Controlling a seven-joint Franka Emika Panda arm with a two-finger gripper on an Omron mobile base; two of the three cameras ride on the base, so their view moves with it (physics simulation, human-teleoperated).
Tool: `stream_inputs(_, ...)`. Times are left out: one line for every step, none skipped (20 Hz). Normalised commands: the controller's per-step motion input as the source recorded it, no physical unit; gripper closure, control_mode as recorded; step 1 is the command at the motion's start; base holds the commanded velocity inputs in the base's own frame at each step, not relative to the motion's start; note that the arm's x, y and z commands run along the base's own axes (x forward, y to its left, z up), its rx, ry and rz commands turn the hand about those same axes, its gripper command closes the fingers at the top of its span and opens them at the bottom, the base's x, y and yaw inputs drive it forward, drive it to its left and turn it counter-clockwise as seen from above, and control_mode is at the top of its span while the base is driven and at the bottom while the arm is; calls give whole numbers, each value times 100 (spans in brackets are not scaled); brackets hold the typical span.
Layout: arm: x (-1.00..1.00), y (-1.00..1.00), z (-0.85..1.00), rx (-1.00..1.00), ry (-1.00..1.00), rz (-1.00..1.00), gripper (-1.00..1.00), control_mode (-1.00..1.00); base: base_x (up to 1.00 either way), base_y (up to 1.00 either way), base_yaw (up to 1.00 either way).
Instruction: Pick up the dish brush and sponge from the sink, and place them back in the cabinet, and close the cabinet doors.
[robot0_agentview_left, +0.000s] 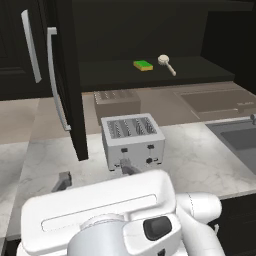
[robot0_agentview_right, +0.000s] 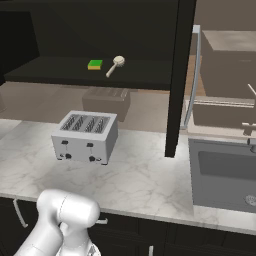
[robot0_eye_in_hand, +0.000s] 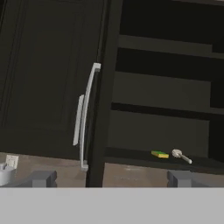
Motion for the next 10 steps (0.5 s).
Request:
stream_inputs(29, 31, -14, 0, 0, 0, -100, -100, 0, 0, 0)
stream_inputs(32, 26, -11, 0, 0, 0, -100, -100, 0, 0, 0)
stream_inputs(36, 24, -13, 0, 0, 0, -100, -100, 0, 0, 0)
stream_inputs(39, 24, -14, 0, 0, 0, -100, -100, 0, 0, 0)
stream_inputs(41, 24, -15, 0, 0, 0, -100, -100, 0, 0, 0)
stream_inputs(45, 24, -15, 0, 0, 0, -100, -100, 0, 0, 0)
stream_inputs(45, 22, -16, 0, 0, 0, -100, -100, 0, 0, 0)
stream_inputs(45, 21, -16, 0, 0, 0, -100, -100, 0, 0, 0)
stream_inputs(44, 18, -15, 0, 0, 0, -100, -100, 0, 0, 0)
stream_inputs(41, 14, -15, 0, 0, 0, -100, -100, 0, 0, 0)
